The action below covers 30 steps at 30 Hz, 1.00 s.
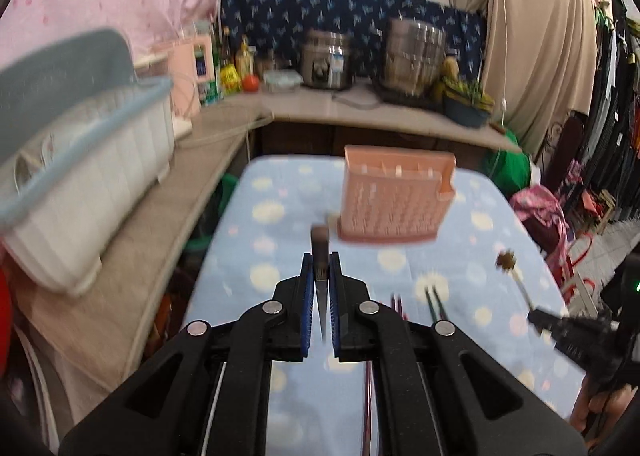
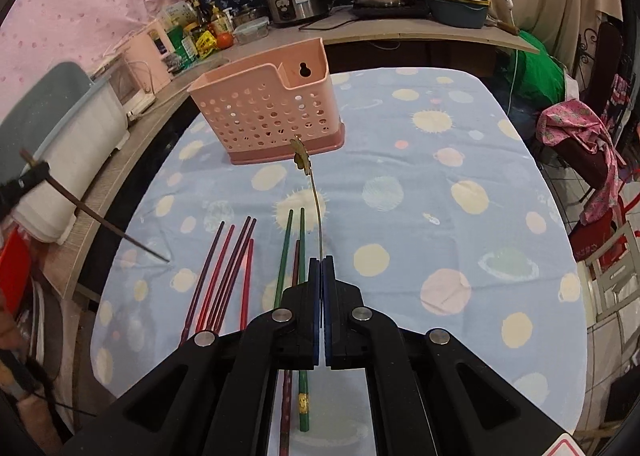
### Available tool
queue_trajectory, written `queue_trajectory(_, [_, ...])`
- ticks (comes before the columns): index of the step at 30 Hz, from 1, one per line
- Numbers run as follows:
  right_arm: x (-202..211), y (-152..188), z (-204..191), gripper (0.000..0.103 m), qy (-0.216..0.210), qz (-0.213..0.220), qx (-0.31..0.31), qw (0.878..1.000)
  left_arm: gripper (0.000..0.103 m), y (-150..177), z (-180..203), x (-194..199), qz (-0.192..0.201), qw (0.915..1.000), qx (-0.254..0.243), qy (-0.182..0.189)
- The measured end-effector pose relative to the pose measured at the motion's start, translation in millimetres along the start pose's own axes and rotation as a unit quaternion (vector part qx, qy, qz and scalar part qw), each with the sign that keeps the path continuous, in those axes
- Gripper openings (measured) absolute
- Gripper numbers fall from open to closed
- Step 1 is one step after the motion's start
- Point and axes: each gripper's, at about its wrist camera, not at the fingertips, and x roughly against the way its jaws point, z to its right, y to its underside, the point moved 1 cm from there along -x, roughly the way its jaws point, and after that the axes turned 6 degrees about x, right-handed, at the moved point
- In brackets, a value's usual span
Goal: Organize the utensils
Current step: 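Lift and carry the chopstick and spoon in both tools to the pink basket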
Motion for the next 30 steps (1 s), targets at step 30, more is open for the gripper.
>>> queue_trajectory(30, [-38,109,13,0.004,-0.004,-0.090,-0.034,0.995,0.007,20,-1,1,-0.021,0.9997,0.010,0.007])
